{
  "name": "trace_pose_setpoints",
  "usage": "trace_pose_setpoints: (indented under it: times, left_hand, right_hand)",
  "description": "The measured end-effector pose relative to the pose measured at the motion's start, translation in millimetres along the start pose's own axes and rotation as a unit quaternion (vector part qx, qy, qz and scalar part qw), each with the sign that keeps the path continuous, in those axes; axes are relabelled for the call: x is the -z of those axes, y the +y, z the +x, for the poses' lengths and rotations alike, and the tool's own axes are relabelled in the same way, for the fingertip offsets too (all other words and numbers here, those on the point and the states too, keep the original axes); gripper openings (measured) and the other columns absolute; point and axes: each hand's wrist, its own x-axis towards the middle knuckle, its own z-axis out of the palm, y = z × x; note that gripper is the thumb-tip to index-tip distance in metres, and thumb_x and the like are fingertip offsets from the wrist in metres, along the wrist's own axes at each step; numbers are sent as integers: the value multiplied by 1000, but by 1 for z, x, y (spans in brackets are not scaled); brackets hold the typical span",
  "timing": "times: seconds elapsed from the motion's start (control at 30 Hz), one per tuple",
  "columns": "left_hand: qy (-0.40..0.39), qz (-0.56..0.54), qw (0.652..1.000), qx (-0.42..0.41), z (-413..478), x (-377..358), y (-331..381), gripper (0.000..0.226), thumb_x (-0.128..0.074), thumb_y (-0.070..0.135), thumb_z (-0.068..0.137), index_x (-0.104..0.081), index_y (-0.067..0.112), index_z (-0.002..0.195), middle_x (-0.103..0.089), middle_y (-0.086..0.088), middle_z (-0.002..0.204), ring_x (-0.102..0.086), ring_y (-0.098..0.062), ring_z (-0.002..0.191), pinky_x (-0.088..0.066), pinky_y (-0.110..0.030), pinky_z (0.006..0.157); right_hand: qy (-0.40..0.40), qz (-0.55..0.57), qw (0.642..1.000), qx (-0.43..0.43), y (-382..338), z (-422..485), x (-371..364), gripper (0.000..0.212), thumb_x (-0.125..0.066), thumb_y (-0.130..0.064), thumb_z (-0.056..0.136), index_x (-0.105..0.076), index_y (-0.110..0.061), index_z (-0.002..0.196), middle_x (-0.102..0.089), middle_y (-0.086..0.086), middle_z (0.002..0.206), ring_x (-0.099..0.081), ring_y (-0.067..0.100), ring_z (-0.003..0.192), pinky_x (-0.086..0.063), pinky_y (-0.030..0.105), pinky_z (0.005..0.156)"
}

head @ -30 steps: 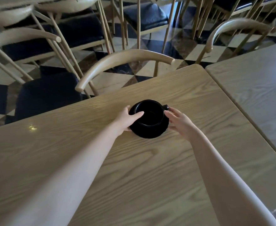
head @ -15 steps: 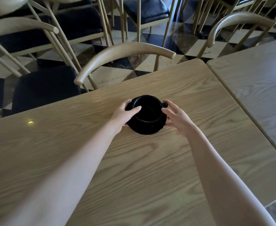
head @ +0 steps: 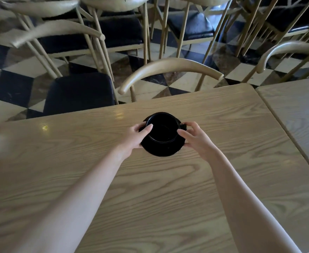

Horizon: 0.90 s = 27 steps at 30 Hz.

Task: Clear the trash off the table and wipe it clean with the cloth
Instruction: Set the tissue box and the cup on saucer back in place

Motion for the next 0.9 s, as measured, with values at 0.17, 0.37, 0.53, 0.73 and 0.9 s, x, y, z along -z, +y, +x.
trace_pose_setpoints:
  times: [0.17, 0.37, 0.53, 0.73, 0.9]
  left_hand:
    - [26, -35, 999, -2, -23, 64, -13, 49, -61, 32, 87, -46, 23, 133, -55, 8, 113, -55, -14, 104, -53, -32, 77]
    - [72, -70, 995, 1, -52, 159, -37, 50, -60, 33, 88, -45, 25, 134, -53, 10, 119, -52, -12, 111, -52, -36, 85]
    - [122, -84, 989, 3, -81, 238, -54, 42, -52, 36, 92, -46, 28, 133, -53, 10, 115, -49, -10, 107, -52, -30, 77]
    - [178, -106, 978, 22, -99, 315, -69, 40, -44, 38, 96, -46, 24, 134, -47, 7, 115, -44, -9, 106, -47, -34, 82]
    - [158, -106, 982, 15, -98, 356, -77, 41, -43, 40, 96, -47, 26, 134, -47, 9, 117, -42, -9, 108, -46, -36, 82]
  right_hand:
    - [-37, -28, 999, 8, -10, 1, -63, 42, -60, -20, 88, -45, -14, 126, -64, 9, 114, -64, 15, 93, -56, 33, 83]
    - [-90, -58, 994, 11, -15, 5, -164, 40, -60, -20, 89, -46, -14, 125, -64, 8, 113, -66, 14, 89, -56, 34, 78]
    - [-142, -50, 989, 13, -20, 3, -253, 36, -58, -16, 90, -48, -15, 124, -65, 8, 111, -66, 12, 85, -53, 23, 66]
    - [-161, -64, 985, 16, -23, 4, -339, 34, -58, -17, 90, -49, -17, 123, -66, 7, 110, -66, 13, 91, -56, 29, 77]
    - [-150, -47, 987, 11, -25, 7, -379, 29, -55, -13, 91, -49, -17, 120, -67, 0, 97, -65, 9, 85, -55, 26, 72]
